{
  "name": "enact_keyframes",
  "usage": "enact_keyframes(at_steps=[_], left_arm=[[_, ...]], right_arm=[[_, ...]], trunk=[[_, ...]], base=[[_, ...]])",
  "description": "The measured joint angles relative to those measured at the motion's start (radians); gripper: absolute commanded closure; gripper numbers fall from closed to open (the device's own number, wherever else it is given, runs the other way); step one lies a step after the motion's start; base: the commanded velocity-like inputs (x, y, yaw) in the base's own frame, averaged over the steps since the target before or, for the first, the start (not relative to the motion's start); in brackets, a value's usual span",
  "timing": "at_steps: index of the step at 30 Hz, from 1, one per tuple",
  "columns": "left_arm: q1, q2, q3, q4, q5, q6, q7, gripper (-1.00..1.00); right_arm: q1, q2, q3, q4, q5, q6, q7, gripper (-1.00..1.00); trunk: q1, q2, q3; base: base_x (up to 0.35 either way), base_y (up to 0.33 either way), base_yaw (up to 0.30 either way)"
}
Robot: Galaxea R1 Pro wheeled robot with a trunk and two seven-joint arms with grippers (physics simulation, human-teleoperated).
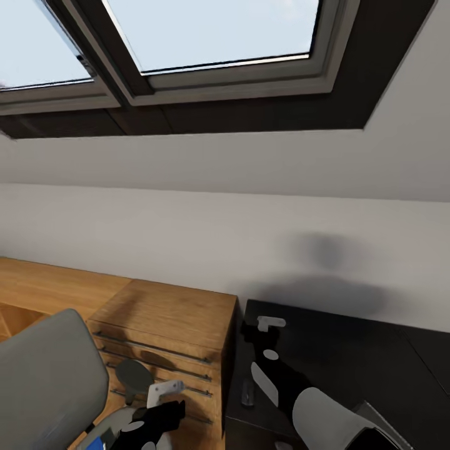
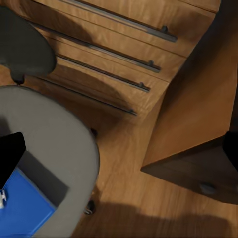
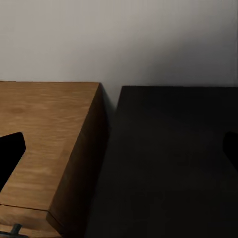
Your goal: In the bedroom, organize the workspace by keeping the computer under the desk, ensuring the monitor is on the desk, placing the keyboard on the desk next to the monitor, placing the mouse on the desk next to the keyboard, moving the folder from the swivel chair onto the desk next to the mouse, stacking the notebook on top of the folder with the pen on top of the notebook, and positioning the swivel chair next to the desk.
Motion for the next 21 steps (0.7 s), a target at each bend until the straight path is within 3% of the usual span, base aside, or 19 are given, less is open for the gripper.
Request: enact_keyframes(at_steps=[9,21], left_arm=[[0.0,0.0,0.0,0.0,0.0,0.0,0.0,-1.0],[0.0,0.0,0.0,0.0,0.002,0.0,-0.001,-1.0]], right_arm=[[0.0,0.0,0.0,-0.001,0.0,-0.001,0.001,-1.0],[0.0,0.0,-0.002,-0.002,0.002,0.001,0.003,-1.0]], trunk=[[0.0,0.0,-0.002],[0.0,0.0,-0.002]], base=[[0.0,0.0,0.237],[0.0,0.0,0.026]])
